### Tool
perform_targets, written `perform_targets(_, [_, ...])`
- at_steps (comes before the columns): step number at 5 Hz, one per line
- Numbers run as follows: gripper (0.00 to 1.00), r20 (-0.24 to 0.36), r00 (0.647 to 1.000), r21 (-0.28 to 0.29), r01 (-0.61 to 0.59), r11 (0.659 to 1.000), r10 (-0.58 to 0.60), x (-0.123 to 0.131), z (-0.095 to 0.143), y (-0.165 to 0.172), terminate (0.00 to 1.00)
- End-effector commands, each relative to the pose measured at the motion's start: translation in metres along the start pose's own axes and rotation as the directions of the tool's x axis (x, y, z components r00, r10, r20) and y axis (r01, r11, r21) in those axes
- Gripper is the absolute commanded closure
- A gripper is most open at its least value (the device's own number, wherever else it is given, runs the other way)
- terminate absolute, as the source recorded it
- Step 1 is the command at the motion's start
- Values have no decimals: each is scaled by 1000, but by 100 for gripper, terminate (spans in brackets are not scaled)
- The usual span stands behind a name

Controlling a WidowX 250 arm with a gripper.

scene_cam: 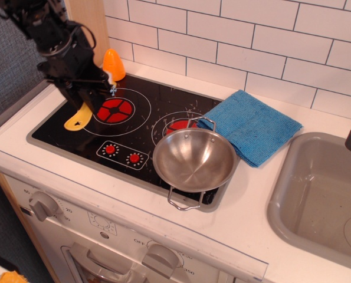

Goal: Move the scrubber to the left side of the stove.

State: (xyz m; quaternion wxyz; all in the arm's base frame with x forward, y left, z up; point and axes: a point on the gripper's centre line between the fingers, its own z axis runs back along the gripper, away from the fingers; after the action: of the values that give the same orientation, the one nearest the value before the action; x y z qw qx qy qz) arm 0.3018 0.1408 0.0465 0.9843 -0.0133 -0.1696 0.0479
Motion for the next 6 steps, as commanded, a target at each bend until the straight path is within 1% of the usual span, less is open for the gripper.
perform_targets(1, [100, -17, 995, 85, -100, 991, 101, -8, -11, 5, 0])
perform_targets(2, [0, -46, 988, 146, -136, 980, 144, -3, -12, 5, 0])
perform_targets(3, [0, -61, 988, 140, -129, 982, 139, -1, -12, 5, 0])
perform_targets(4, [0, -48, 990, 123, -125, 984, 132, 3, -6, 4, 0])
perform_targets(5, [0, -35, 992, 119, -115, 986, 120, 8, 2, 2, 0])
perform_targets(6, [0, -4, 993, 123, -119, 985, 121, 15, 20, 1, 0])
